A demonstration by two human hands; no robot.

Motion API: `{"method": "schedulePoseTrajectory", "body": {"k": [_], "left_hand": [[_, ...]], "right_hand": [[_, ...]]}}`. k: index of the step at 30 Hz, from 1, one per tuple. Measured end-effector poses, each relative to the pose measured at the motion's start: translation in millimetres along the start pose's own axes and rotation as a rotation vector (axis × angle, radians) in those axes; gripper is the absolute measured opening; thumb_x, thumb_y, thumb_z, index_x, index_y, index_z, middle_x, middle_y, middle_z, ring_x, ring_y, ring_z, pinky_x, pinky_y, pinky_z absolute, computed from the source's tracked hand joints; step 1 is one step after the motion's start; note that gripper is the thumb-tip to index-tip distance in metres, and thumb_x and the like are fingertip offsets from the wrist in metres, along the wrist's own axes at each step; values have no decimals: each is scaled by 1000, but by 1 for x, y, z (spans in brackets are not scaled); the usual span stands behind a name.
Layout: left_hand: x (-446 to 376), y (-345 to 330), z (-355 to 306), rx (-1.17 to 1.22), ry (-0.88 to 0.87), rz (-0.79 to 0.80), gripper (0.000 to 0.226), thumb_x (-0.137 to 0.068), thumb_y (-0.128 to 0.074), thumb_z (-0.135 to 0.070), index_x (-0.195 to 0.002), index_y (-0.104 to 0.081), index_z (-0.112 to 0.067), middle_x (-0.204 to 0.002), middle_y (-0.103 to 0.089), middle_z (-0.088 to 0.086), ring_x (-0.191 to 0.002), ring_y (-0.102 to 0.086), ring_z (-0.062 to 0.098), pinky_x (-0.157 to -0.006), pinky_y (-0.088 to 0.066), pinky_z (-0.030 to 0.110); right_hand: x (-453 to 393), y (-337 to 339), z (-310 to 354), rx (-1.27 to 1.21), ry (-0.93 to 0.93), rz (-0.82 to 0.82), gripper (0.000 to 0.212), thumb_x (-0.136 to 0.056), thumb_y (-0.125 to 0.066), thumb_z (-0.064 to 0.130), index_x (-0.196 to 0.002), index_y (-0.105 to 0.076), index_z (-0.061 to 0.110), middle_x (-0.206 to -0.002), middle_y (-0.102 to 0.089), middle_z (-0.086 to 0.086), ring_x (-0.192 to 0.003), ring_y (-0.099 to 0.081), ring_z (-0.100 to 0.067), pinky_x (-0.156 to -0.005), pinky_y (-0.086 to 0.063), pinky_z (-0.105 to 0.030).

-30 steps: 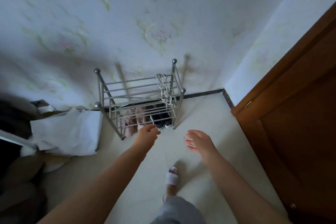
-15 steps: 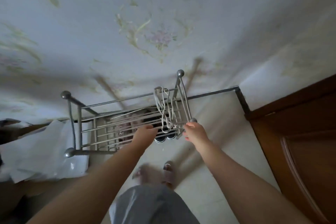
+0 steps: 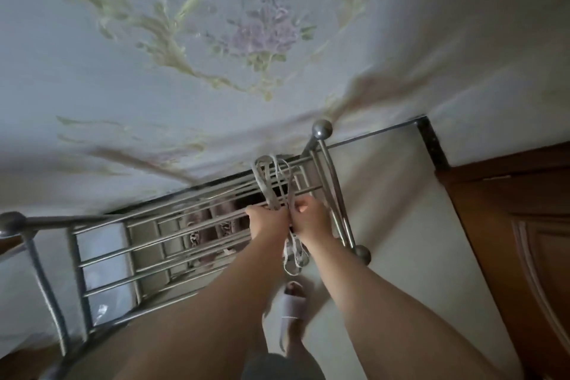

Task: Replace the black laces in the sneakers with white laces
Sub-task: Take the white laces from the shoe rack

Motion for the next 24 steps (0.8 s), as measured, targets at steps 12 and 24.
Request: {"method": "schedulePoseTrajectory", "body": {"k": [12, 24], "left_hand": [[74, 75, -35, -92, -366, 113, 23, -97, -47, -24, -86, -63, -11, -63, -52, 4, -56, -47, 20, -58, -42, 34], [280, 137, -25, 459, -447, 346, 24, -100, -42, -22, -89, -59, -9, -49, -27, -7, -34, -21, 4, -33, -19, 12]], "right_hand": [[79, 78, 21, -189, -39, -126, 14, -93, -50, 20, -96, -63, 18, -81, -70, 1, -78, -64, -18, -77, -47, -35], [226, 121, 3, -392, 240, 15, 12, -94, -56, 15, -99, -63, 6, -67, -53, -2, -53, -45, -8, -47, -38, -15]]}}
Point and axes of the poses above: each hand's wrist, its own x-axis away from the middle knuckle, its own y-axis out of the back of the hand, z = x × y, the point moved 9 cm from there along -x, towards the middle knuckle
